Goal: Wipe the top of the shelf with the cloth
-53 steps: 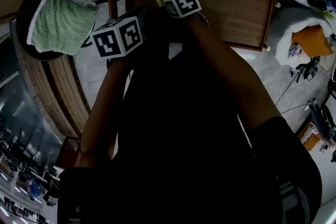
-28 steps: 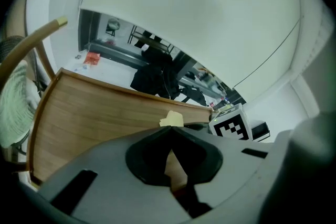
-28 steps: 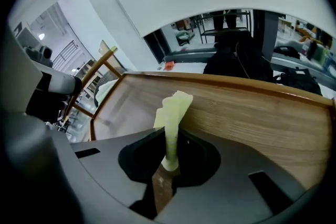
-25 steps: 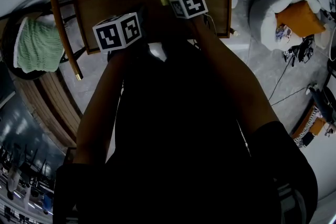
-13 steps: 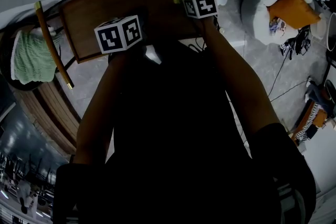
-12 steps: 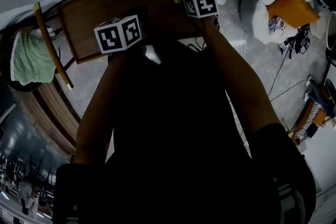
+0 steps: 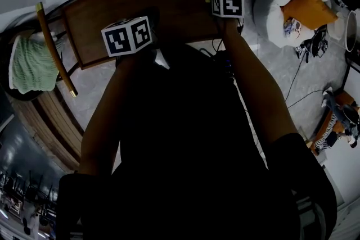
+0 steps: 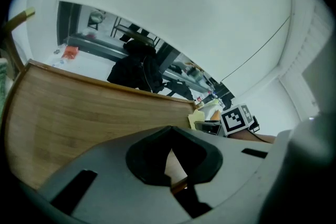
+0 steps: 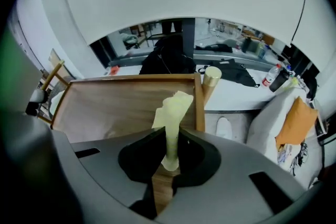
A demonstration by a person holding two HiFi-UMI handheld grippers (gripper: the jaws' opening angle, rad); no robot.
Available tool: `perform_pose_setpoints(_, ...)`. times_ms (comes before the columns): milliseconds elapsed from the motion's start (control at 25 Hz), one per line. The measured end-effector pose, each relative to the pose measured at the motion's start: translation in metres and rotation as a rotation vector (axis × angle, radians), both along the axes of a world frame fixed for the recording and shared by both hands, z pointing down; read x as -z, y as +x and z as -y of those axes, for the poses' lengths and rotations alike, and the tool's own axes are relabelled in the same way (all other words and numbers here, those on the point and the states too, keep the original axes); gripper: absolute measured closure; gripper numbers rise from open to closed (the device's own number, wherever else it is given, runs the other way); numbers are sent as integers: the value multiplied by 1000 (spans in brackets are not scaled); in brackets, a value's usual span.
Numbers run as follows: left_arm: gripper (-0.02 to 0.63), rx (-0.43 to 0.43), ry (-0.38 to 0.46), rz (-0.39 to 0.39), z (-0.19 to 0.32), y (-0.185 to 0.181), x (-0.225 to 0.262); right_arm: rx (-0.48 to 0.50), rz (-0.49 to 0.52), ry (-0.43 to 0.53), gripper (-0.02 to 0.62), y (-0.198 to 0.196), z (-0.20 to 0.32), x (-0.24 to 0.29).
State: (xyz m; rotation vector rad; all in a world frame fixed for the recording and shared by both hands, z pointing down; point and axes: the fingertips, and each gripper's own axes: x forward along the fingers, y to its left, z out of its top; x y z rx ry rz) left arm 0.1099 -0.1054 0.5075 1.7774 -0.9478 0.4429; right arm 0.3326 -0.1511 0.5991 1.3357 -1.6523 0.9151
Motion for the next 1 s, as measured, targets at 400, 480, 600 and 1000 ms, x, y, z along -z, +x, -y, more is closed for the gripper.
perform_pose_setpoints(400,597,77,36,22,-7,-93,24,-112,19,146,548,-30,12,36)
perform_pose_setpoints(480,597,102,43,33,-8,-124,28,-54,119,204,548,-90,20,55)
perform_pose_setpoints(600,597,139,46,48,-10,-172,34,43,289,220,548,-192,20,72)
perform_pose_setpoints(1000,597,212,81,107,-29,-307,55,310,491,18,548,-451,-34,23)
